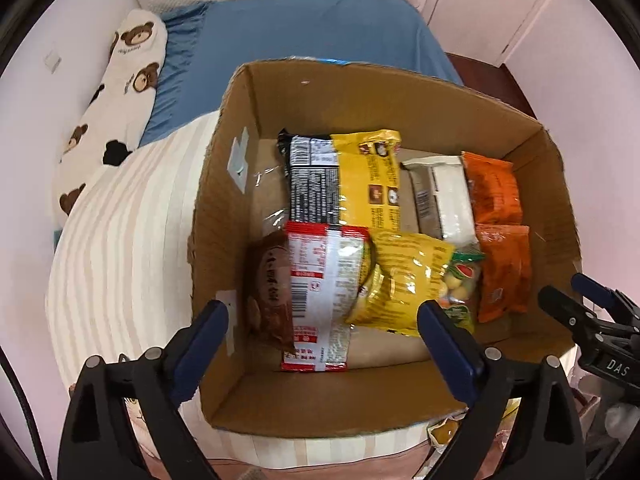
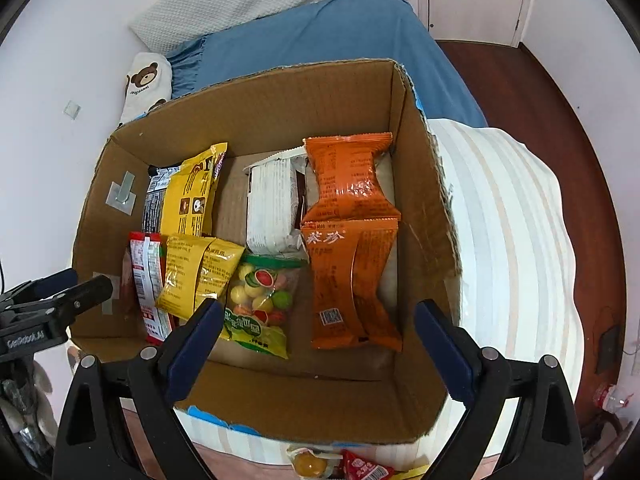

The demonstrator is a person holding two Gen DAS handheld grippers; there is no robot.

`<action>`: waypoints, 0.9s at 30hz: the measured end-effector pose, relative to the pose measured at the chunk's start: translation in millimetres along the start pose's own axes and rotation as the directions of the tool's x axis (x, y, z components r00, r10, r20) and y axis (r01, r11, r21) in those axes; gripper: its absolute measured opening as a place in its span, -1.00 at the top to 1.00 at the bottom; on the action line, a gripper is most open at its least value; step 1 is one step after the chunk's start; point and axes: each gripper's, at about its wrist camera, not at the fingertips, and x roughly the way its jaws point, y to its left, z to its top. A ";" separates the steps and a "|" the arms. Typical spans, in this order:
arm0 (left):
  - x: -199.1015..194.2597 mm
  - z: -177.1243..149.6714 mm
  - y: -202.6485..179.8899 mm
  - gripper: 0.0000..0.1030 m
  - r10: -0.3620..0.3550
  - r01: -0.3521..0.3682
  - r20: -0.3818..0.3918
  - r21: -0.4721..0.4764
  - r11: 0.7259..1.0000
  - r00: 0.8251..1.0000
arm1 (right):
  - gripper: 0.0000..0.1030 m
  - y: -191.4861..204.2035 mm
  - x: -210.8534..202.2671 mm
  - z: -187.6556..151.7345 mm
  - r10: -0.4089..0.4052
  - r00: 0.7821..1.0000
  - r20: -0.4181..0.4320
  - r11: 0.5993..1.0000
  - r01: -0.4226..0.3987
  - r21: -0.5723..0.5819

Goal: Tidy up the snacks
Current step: 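Carry both packs into the box and open both tools, then withdraw both tools from the box toward the remaining snacks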

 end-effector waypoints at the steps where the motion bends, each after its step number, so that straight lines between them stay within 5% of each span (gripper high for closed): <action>1: -2.5 -2.5 -2.6 -0.95 -0.001 0.001 0.008 0.001 1.000 1.000 | -0.94 0.6 -2.3 -2.4 -0.007 1.000 0.007 1.000 0.007 -0.003; 13: -37.0 -39.6 -23.4 -0.97 -0.004 0.003 0.127 0.008 1.000 0.992 | -0.95 14.9 -40.0 -33.4 -0.001 0.996 0.090 1.000 0.004 -0.026; 27: -103.6 -88.6 -27.3 -0.97 -0.001 0.005 0.287 -0.015 1.000 0.958 | -0.95 30.0 -114.0 -80.5 -0.005 0.968 0.250 0.997 0.024 -0.075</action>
